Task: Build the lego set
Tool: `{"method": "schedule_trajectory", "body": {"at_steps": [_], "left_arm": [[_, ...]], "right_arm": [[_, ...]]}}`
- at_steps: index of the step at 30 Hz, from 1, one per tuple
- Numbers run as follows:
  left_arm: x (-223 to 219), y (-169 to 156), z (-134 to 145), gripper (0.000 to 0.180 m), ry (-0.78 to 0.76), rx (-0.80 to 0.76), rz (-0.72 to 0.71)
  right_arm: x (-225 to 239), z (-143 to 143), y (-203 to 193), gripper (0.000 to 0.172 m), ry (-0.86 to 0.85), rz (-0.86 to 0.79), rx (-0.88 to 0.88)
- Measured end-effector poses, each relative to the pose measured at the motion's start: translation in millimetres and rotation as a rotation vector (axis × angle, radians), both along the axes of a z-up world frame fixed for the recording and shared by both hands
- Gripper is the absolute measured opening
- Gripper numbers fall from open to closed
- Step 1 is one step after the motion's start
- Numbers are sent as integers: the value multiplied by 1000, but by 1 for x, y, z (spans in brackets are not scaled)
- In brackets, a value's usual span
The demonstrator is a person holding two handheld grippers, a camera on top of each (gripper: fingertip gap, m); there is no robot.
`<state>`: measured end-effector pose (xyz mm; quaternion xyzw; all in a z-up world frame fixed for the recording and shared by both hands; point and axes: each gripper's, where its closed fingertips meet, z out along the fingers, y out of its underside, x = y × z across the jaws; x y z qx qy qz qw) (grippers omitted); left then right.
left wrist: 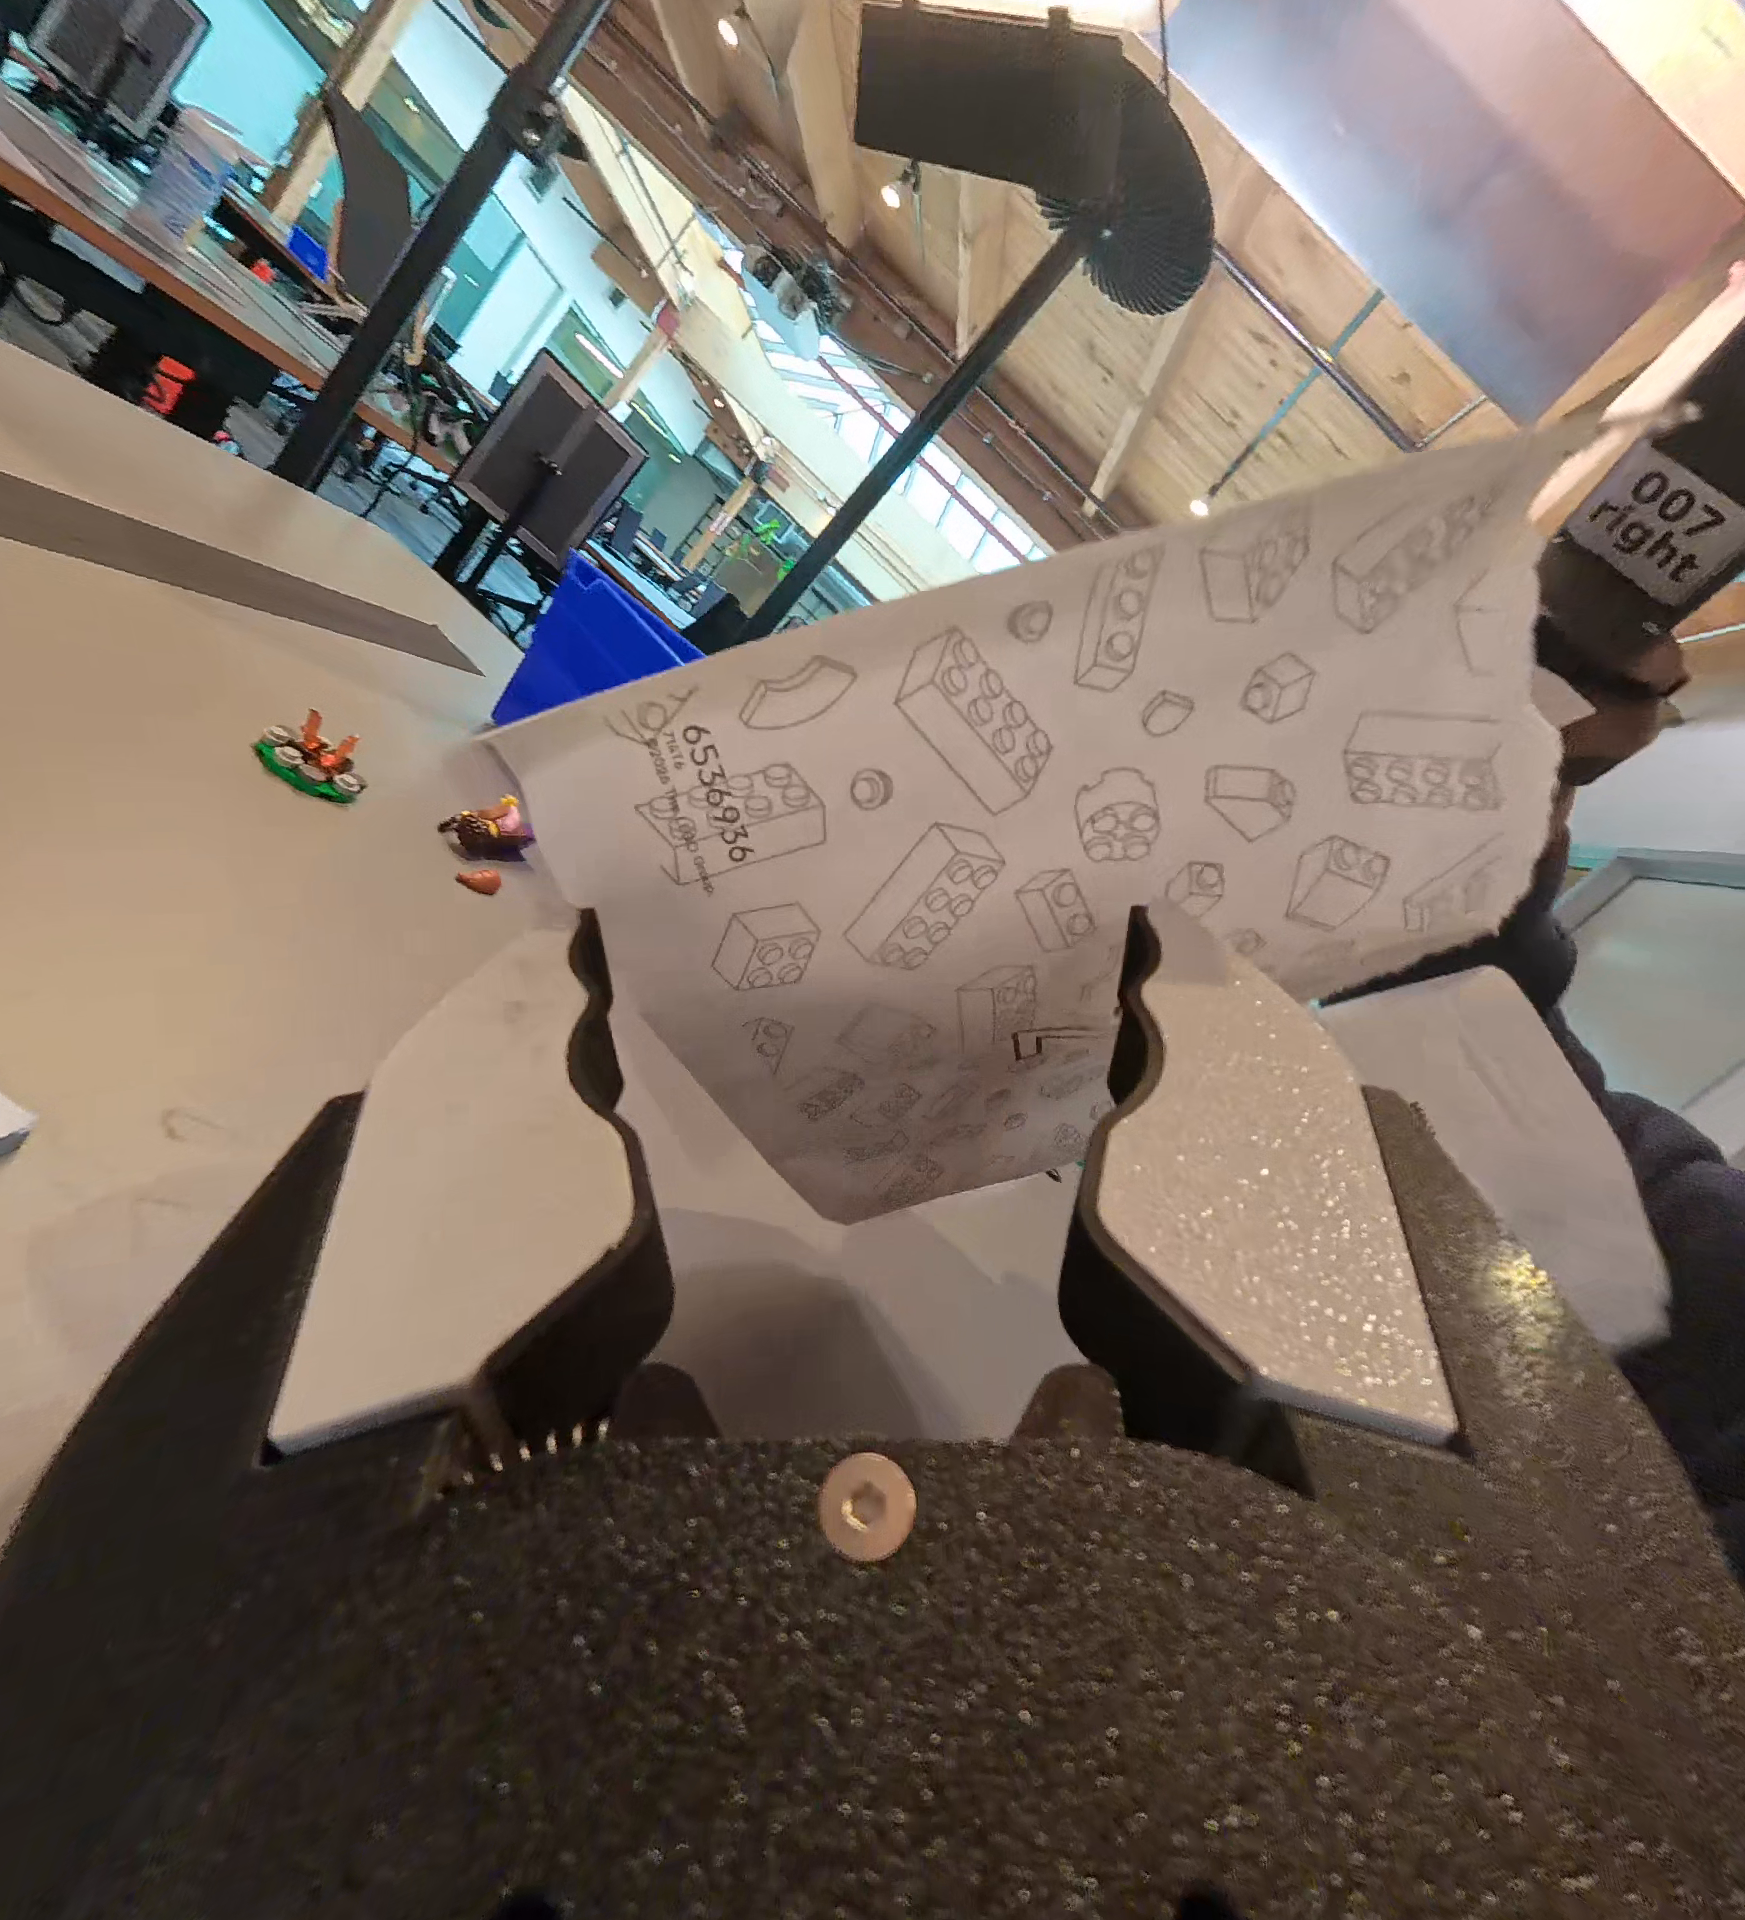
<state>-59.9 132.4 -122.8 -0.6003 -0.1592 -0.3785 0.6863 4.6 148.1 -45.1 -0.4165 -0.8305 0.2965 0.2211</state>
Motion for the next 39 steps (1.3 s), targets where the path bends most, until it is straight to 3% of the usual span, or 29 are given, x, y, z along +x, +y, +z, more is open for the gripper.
{"method": "schedule_trajectory", "body": {"at_steps": [14, 20, 35, 39], "left_arm": [[4, -10, 26, 106, 12, 235, -55], [30, -14, 39, 113, -16, 347, -203], [32, -41, 65, 112, 259, 515, -184], [36, -42, 77, 99, 327, 568, -168]], "right_arm": [[-8, 61, -16, 0, 169, 137, -47], [-13, 83, -28, 0, 224, 178, -88], [-17, 117, -47, 0, 248, 120, -258], [-18, 123, -52, 0, 262, 101, -340]]}}
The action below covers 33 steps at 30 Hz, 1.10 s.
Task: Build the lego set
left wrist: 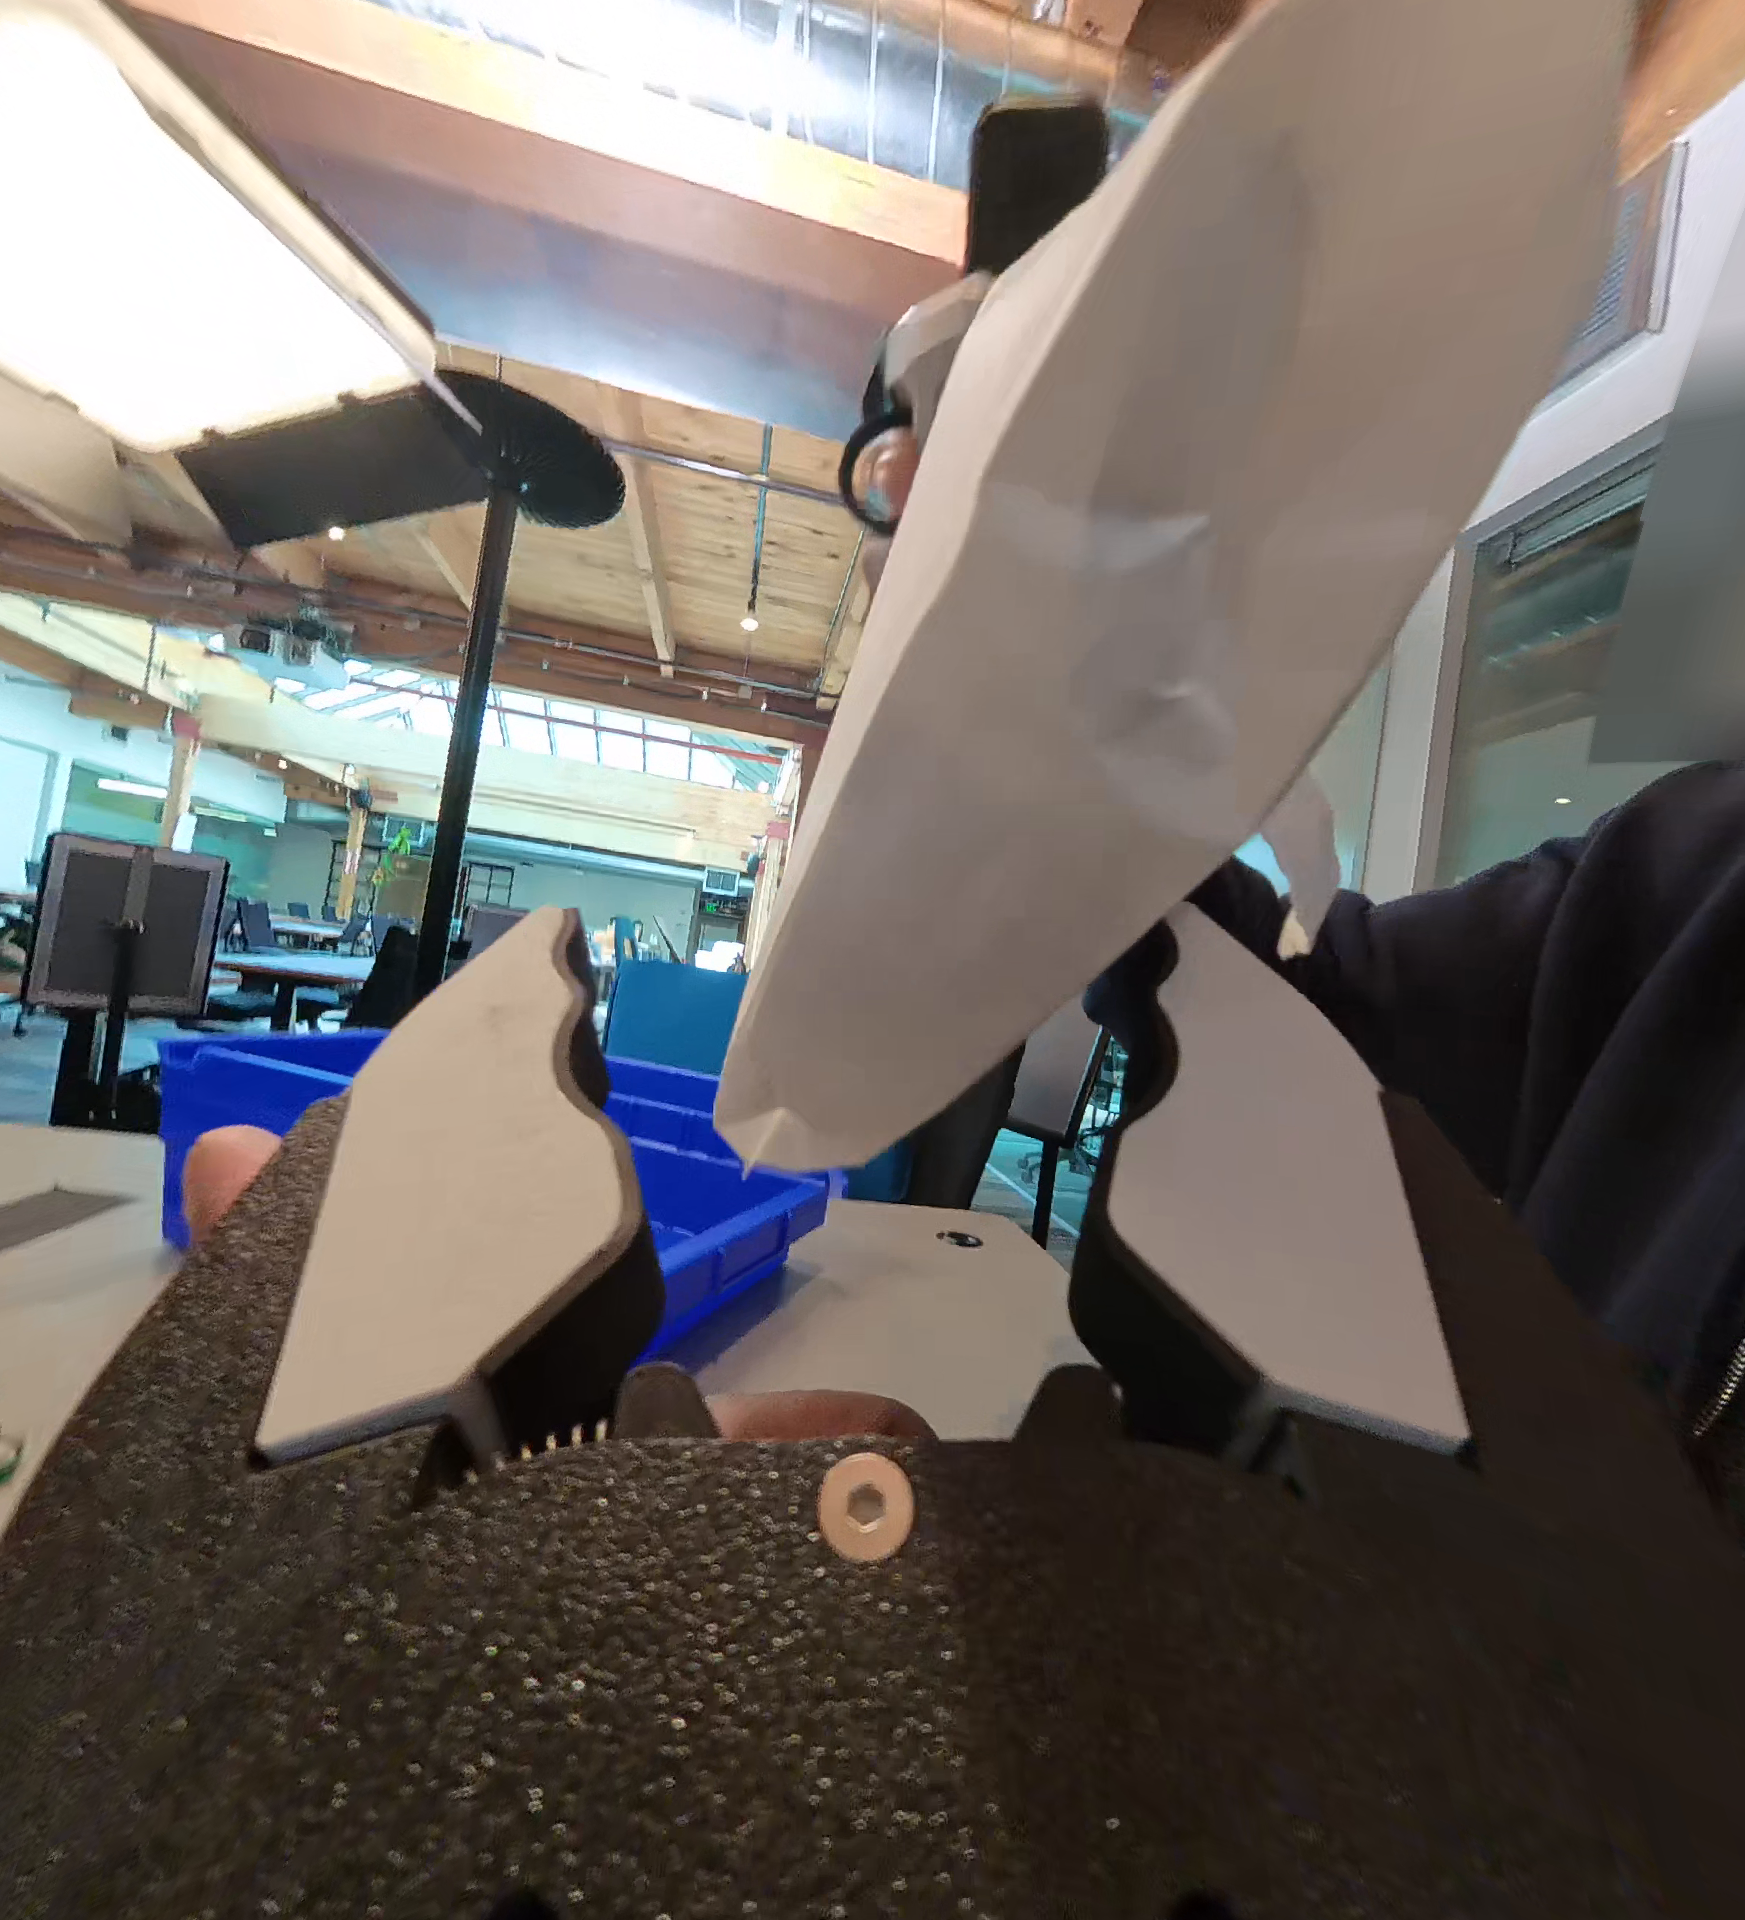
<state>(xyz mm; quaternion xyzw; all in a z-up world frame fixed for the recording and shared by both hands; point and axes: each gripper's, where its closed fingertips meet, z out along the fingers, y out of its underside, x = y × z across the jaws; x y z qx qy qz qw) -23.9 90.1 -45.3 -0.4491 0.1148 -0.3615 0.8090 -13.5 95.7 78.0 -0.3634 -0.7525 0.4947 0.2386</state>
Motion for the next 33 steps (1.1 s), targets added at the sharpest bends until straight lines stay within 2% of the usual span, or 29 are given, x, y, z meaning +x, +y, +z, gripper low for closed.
{"method": "schedule_trajectory", "body": {"at_steps": [4, 7, 11, 16, 18, 19, 24, 29, 31, 33], "left_arm": [[0, -12, 19, 67, 16, 110, 0], [0, -11, 20, 55, 21, 111, -3], [2, -2, 19, 51, 10, 79, -8], [6, 10, 18, 54, -22, 26, -80], [8, 16, 14, 49, -23, -2, -90], [7, 19, 12, 43, -35, -14, -99], [2, 33, -1, 39, -135, -111, -161], [-17, 42, -18, 38, -172, -212, -115], [-29, 47, -27, 38, -171, -283, -65], [-38, 53, -37, 38, -150, -362, -19]], "right_arm": [[-2, -4, 8, 0, 10, -49, -79], [-4, -8, 21, 0, 21, -101, -154], [-6, -13, 42, 0, 36, -168, -220], [-6, -17, 62, 0, 45, -211, -312], [-5, -21, 68, 0, 44, -216, -322], [-4, -24, 71, 0, 43, -222, -316], [-6, -40, 104, 3, 78, -325, -151], [16, -42, 172, 4, 133, -553, -4], [35, -65, 198, 5, 71, -638, 79], [57, -108, 209, 13, -79, -654, 145]]}}
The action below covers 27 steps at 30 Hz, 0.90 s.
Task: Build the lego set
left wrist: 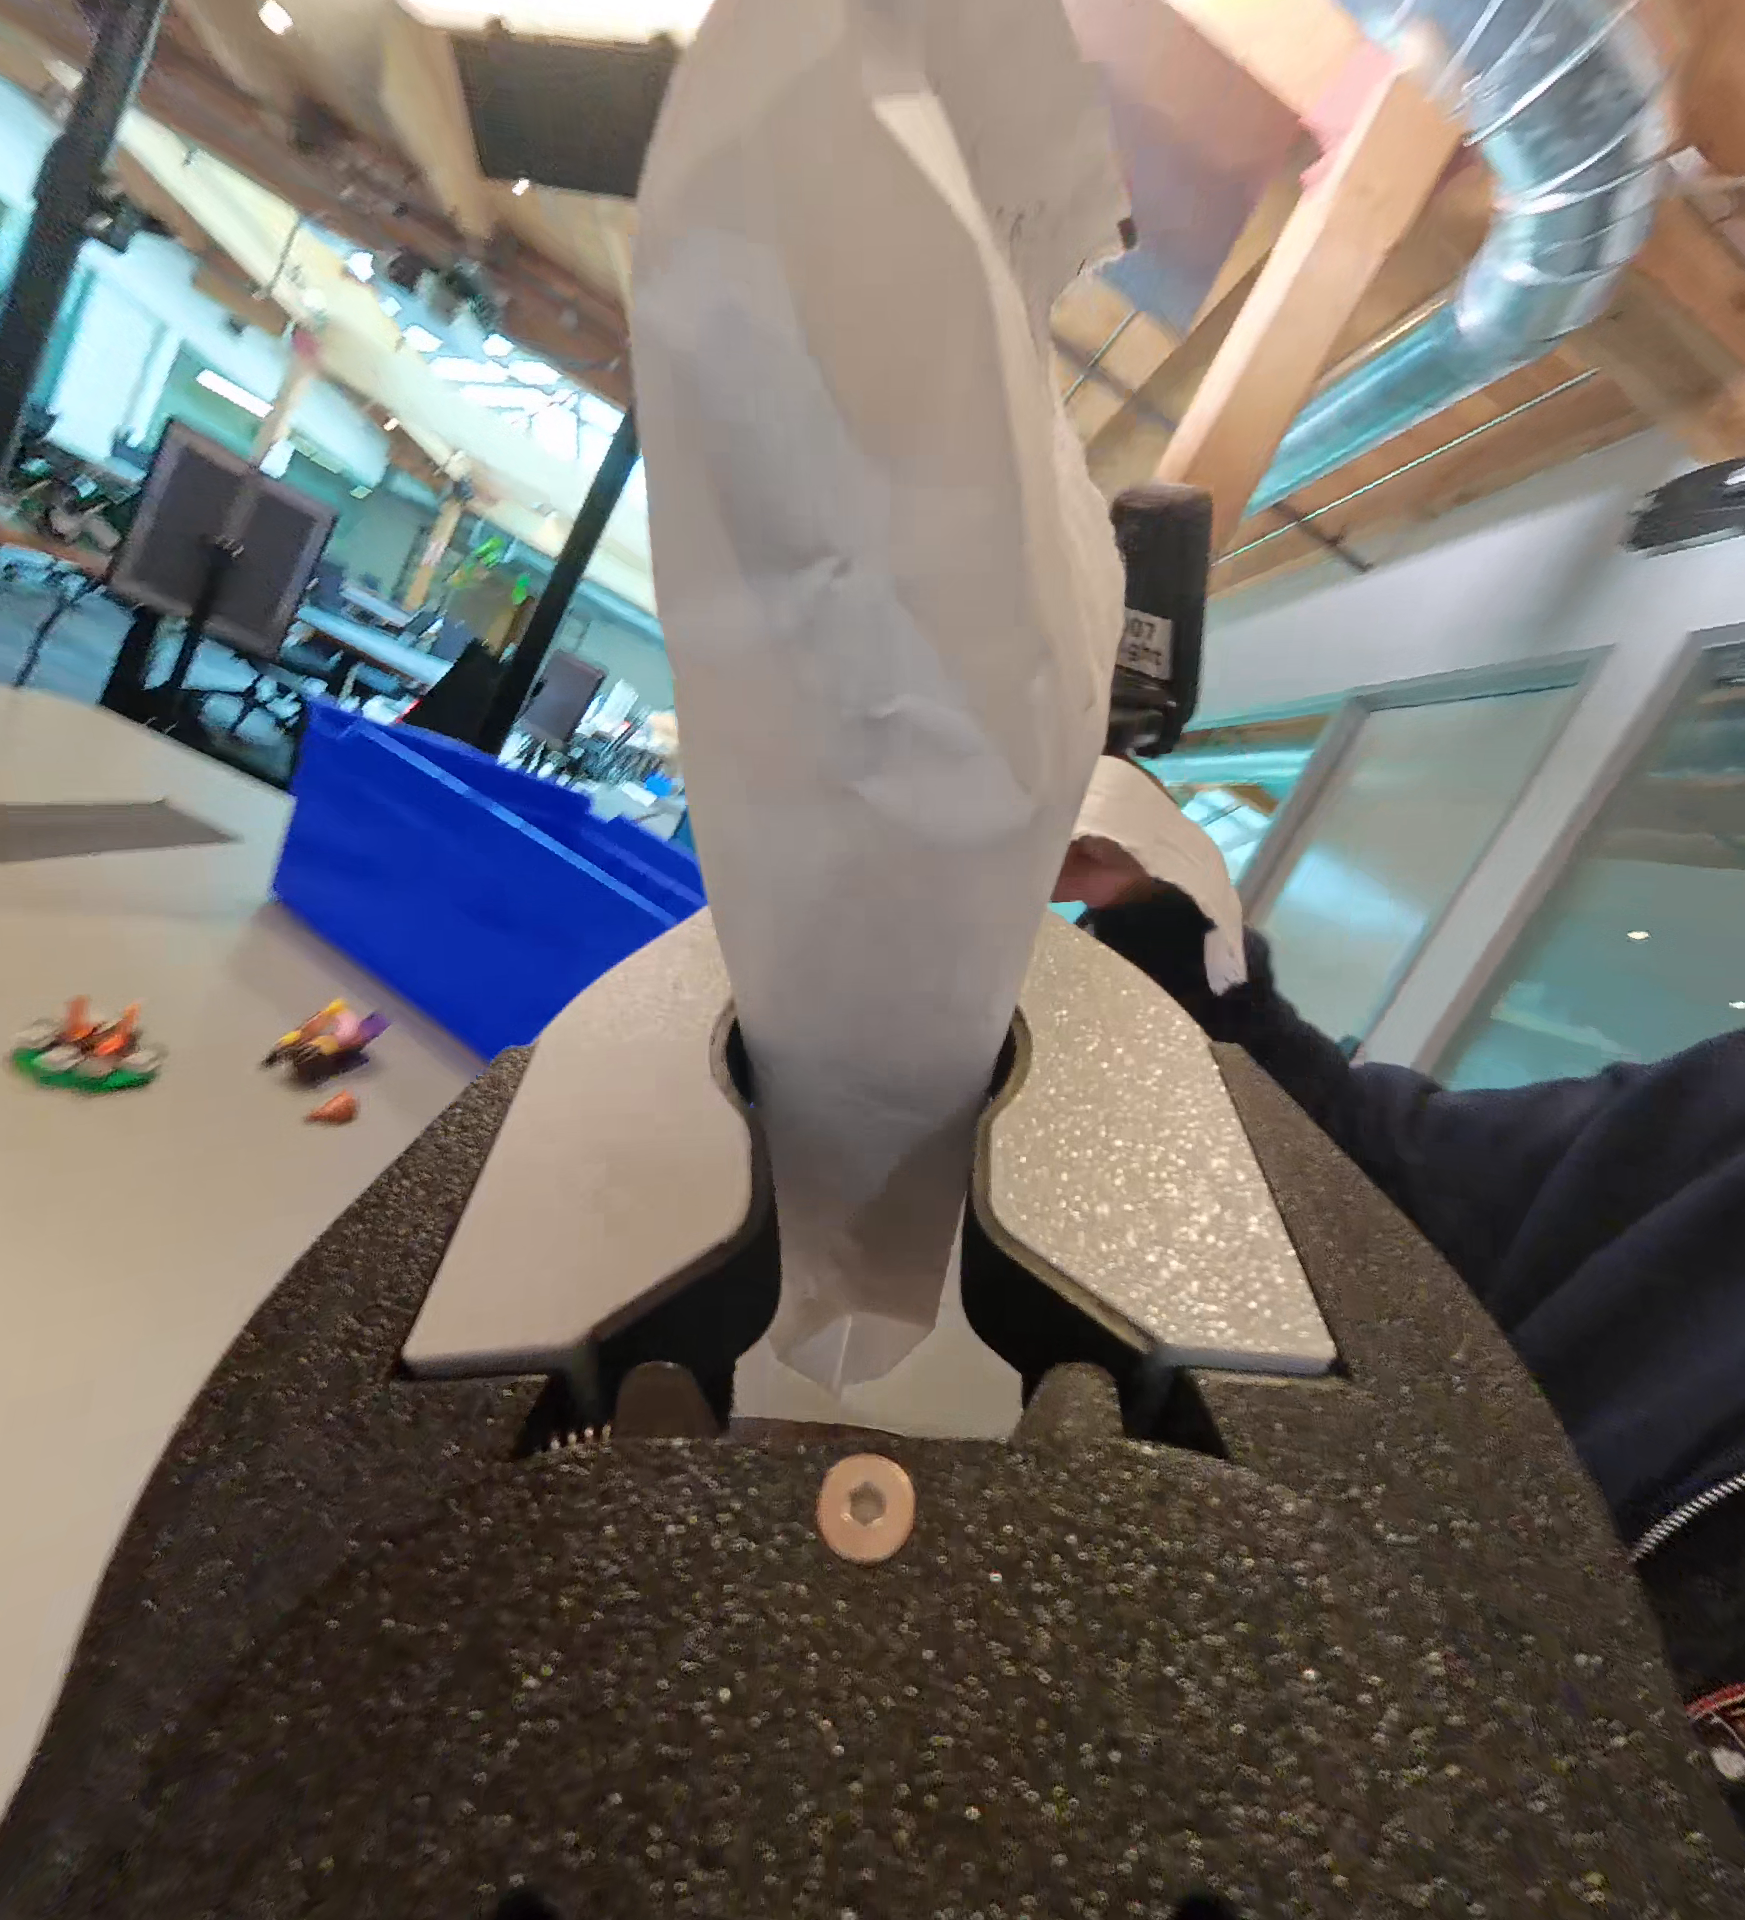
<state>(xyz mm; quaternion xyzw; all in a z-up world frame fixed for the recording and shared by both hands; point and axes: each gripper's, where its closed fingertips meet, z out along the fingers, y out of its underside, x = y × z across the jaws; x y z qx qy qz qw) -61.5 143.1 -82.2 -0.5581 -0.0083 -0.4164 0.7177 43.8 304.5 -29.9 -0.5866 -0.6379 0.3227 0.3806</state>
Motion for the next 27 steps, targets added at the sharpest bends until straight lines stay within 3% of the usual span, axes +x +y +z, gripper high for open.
{"method": "schedule_trajectory", "body": {"at_steps": [6, 11, 17, 23, 27], "left_arm": [[-6, 10, -8, 38, 77, -101, 27], [-5, 13, -3, 38, 94, -128, 35], [-17, 14, 9, 37, 112, -144, 70], [-23, 20, 39, 36, 241, -133, 82], [-20, 37, 58, 36, 363, -130, 51]], "right_arm": [[46, -120, 6, 32, -366, -39, 39], [54, -169, -9, 44, -500, -11, 63], [53, -179, -11, 36, -486, -61, 156], [56, -175, -58, 24, -412, 75, 132], [72, -164, -77, 25, -348, 87, 243]]}}
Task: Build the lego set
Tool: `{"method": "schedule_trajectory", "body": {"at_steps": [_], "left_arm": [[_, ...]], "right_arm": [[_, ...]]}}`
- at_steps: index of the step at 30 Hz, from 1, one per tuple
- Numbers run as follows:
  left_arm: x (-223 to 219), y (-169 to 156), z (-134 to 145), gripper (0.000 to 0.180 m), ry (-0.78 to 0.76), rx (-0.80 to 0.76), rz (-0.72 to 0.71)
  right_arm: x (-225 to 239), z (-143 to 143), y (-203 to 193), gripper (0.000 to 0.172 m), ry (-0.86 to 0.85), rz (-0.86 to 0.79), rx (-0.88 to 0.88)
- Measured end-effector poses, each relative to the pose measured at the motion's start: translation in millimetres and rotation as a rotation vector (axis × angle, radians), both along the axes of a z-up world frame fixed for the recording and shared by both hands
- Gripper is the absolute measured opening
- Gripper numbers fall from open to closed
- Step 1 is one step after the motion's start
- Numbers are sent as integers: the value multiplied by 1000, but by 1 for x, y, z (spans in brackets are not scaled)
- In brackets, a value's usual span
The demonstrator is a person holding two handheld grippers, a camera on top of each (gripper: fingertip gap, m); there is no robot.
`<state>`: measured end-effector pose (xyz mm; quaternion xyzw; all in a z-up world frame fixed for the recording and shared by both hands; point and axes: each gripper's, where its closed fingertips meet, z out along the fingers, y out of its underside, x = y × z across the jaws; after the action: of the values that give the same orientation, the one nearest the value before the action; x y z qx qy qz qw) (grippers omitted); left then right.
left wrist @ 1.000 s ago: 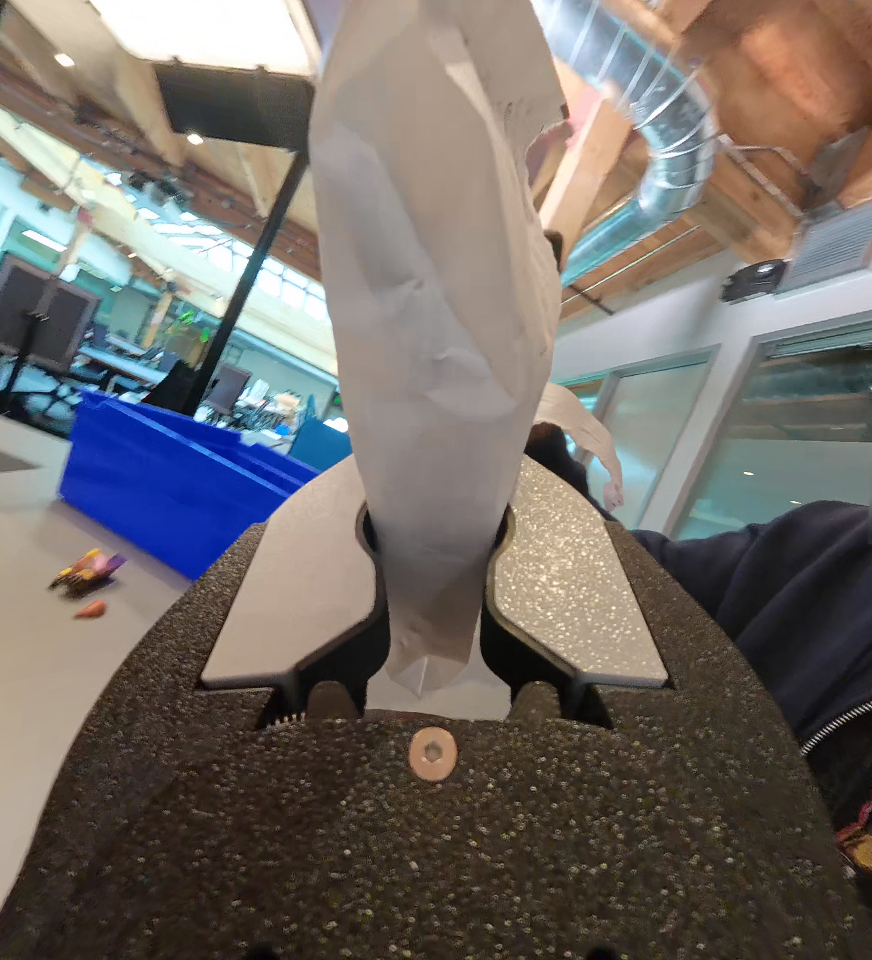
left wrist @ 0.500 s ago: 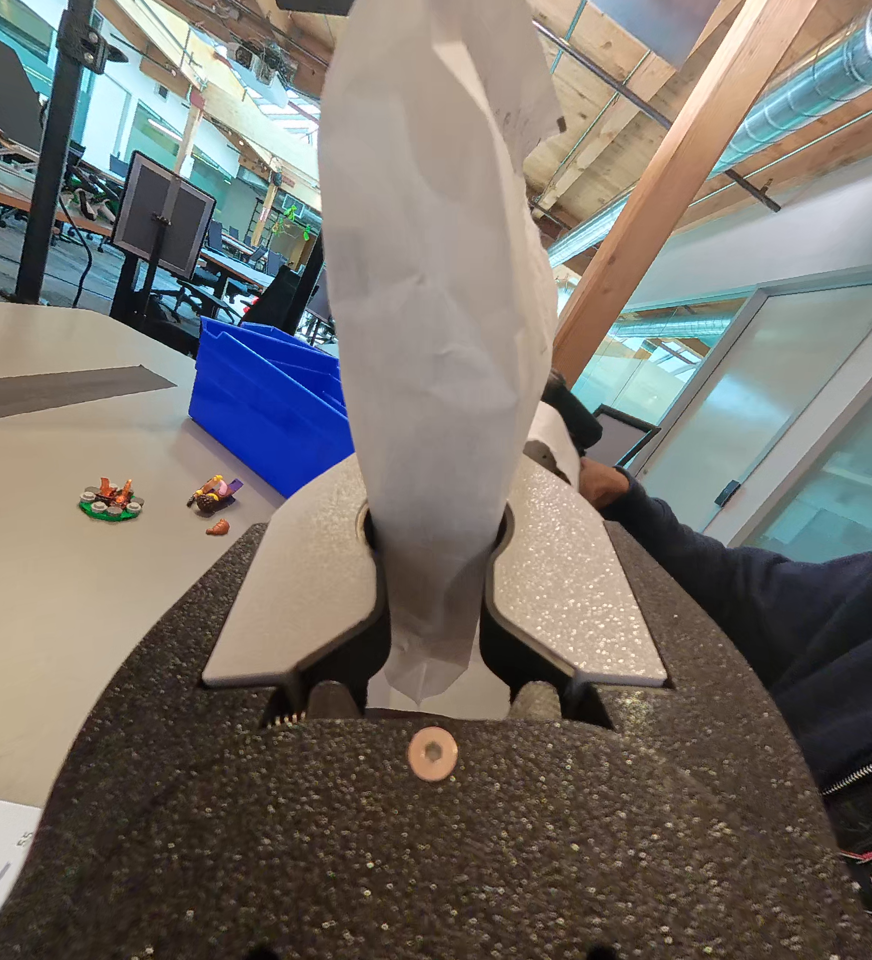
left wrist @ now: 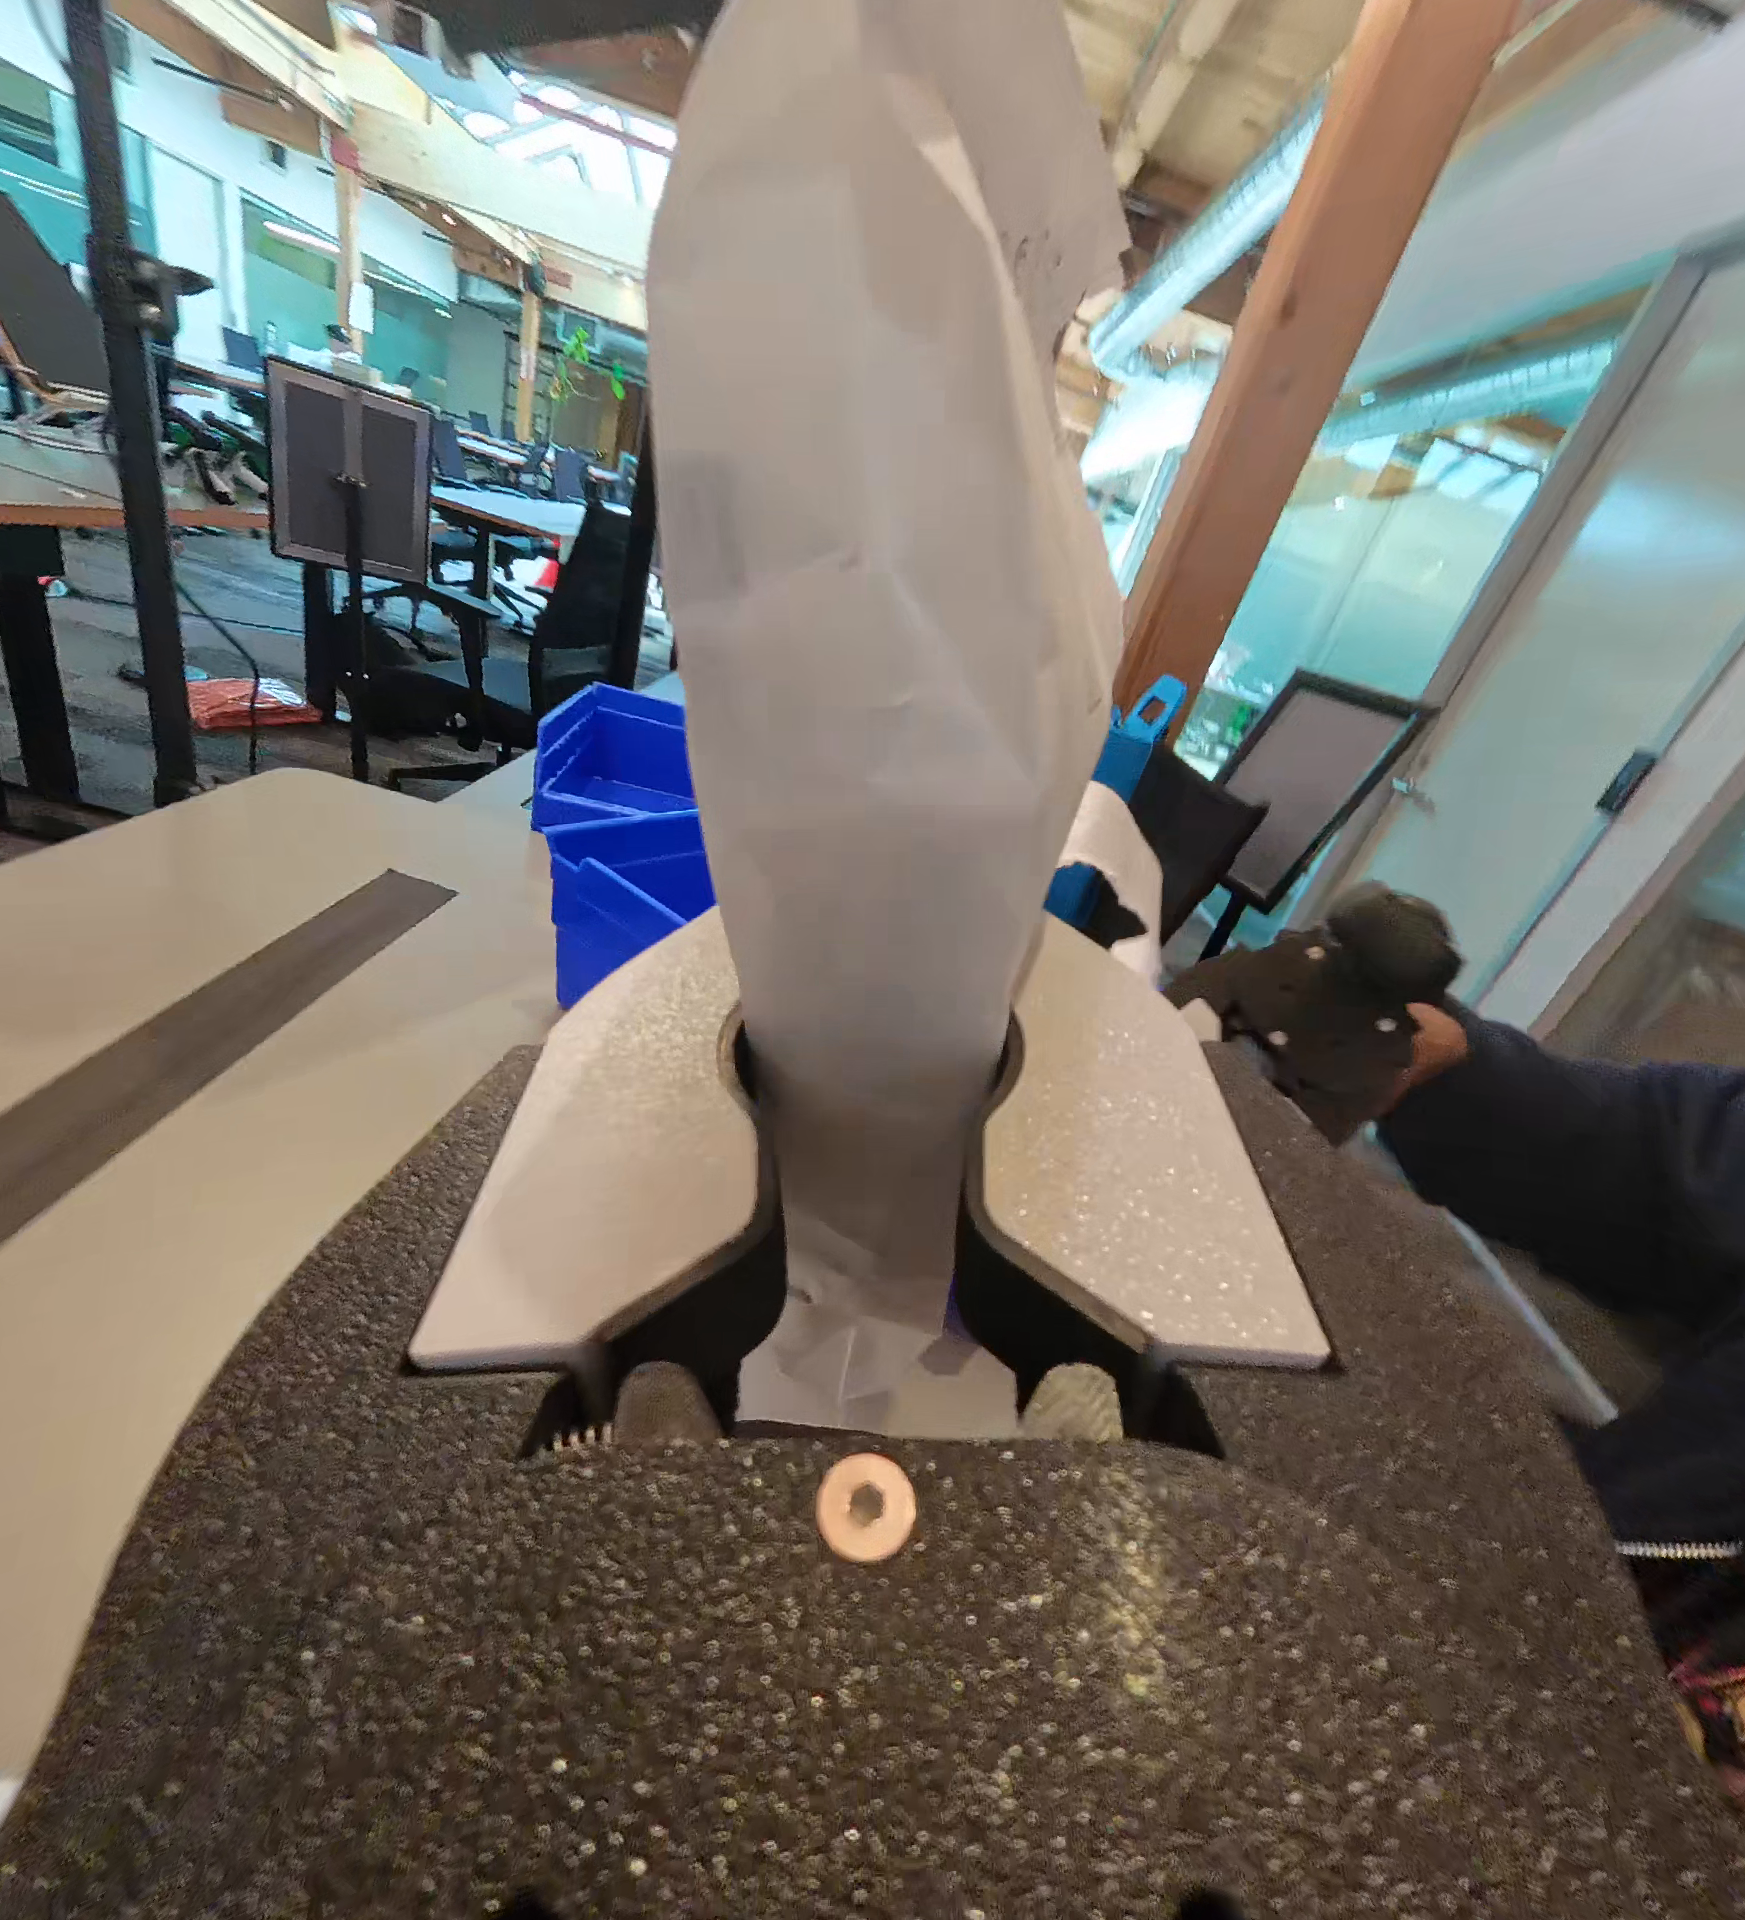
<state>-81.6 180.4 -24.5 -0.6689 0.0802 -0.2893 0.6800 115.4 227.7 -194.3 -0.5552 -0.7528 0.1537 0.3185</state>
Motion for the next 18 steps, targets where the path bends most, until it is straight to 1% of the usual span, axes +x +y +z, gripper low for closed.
{"method": "schedule_trajectory", "body": {"at_steps": [4, 9, 12, 16, 18], "left_arm": [[13, 30, 10, 37, 144, -15, -122], [42, 88, 14, 34, 243, -22, -297], [61, 125, 5, 34, 302, -60, -386], [77, 165, -17, 35, 452, -196, -479], [81, 180, -17, 34, 519, -257, -521]], "right_arm": [[12, 3, -32, 22, 62, 122, 94], [-4, -6, -63, 19, 135, 206, 124], [-25, -8, -74, 18, 179, 253, 161], [-59, -4, -83, 17, 238, 317, 225], [-76, 2, -89, 16, 276, 364, 271]]}}
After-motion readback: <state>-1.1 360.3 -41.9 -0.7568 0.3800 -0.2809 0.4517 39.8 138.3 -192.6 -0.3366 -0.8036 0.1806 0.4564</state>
